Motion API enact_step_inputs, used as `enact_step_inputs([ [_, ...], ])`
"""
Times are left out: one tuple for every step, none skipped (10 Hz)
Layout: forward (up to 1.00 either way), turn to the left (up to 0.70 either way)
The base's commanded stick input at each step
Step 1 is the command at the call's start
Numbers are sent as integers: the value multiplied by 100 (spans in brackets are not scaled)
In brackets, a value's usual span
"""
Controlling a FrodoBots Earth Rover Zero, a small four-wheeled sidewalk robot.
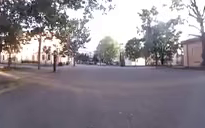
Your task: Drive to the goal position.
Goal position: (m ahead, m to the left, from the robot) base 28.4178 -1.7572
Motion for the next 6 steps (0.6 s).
enact_step_inputs([
  [70,0],
  [70,0],
  [70,0],
  [70,0],
  [70,0],
  [70,0],
])
